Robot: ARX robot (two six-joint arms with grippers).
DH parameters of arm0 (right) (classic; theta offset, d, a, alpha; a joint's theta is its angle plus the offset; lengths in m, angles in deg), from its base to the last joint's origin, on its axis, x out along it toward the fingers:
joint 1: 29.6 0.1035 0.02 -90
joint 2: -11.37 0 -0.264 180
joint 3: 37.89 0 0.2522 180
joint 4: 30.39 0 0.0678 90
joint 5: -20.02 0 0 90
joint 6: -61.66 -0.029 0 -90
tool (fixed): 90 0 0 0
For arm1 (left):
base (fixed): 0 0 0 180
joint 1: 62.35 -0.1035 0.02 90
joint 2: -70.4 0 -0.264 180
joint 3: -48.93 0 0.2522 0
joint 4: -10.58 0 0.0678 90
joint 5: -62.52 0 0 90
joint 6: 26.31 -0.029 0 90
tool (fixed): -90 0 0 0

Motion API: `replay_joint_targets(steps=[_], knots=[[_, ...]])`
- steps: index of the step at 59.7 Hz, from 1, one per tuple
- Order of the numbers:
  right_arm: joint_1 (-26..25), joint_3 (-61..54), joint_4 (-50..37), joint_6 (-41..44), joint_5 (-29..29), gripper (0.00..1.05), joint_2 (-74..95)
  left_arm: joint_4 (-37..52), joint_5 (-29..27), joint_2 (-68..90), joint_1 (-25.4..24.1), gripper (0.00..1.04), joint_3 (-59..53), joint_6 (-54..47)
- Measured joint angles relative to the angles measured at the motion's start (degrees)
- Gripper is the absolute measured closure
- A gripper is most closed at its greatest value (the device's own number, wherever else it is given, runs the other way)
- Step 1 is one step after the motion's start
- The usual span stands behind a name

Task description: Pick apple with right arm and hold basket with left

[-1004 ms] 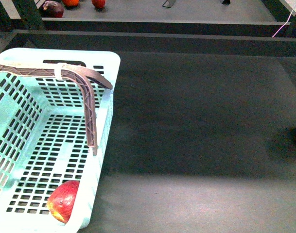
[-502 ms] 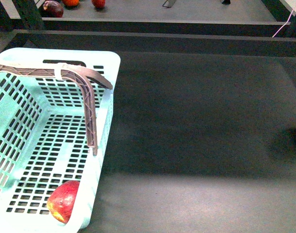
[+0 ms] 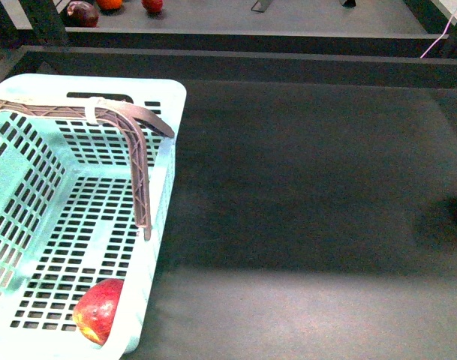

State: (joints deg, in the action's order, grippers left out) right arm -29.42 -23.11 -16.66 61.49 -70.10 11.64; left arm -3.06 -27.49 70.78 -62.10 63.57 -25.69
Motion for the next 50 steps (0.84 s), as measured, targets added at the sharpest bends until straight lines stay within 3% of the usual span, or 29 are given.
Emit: replay_joint_targets(steps=[20,23,33,47,50], knots=[[0.0,0.0,0.0,0.0,0.0,0.09,0.0,-0.04,0.0,-0.02,0.0,1.01,0.0,0.04],[0.0,0.0,0.0,0.0,0.0,0.09,0.0,-0.04,0.0,-0.02,0.0,0.92,0.0,0.02],[0.0,0.0,0.0,0.0,0.0,0.09,0.0,-0.04,0.0,-0.02,0.0,0.47,0.0,0.02],[0.0,0.0,0.0,0.0,0.0,0.09,0.0,-0.04,0.0,-0.02,0.0,0.07,0.0,0.0],[0.0,0.0,0.0,0.0,0.0,0.09,0.0,-0.04,0.0,-0.02,0.0,0.06,0.0,-0.11]])
